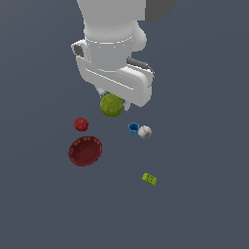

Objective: Pick up a designated object from a clutter of objects.

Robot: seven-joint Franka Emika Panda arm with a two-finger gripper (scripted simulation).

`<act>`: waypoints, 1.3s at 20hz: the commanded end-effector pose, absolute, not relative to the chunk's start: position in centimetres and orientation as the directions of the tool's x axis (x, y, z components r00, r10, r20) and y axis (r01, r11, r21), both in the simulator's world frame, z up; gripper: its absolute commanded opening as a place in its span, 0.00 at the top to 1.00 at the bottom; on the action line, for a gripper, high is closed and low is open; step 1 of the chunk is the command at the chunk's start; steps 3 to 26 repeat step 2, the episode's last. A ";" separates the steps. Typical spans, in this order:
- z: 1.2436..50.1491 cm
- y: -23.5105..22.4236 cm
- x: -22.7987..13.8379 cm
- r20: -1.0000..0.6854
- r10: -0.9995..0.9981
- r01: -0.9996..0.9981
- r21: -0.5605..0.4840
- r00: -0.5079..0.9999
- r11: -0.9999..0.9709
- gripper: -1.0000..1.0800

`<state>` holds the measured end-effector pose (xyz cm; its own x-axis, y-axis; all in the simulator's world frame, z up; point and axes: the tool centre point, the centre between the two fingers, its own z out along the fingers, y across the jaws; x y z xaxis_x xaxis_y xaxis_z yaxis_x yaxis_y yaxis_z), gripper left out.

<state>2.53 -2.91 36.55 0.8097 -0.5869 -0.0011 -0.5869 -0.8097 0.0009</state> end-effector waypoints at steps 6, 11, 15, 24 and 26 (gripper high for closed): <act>36.6 -2.9 2.6 0.000 -0.587 -0.587 0.000 0.810 -0.810 1.00; 36.6 -2.9 2.6 0.000 -0.587 -0.587 0.000 0.810 -0.810 1.00; 36.6 -2.9 2.6 0.000 -0.587 -0.587 0.000 0.810 -0.810 1.00; 36.6 -2.9 2.6 0.000 -0.587 -0.587 0.000 0.810 -0.810 1.00; 36.6 -2.9 2.6 0.000 -0.587 -0.587 0.000 0.810 -0.810 1.00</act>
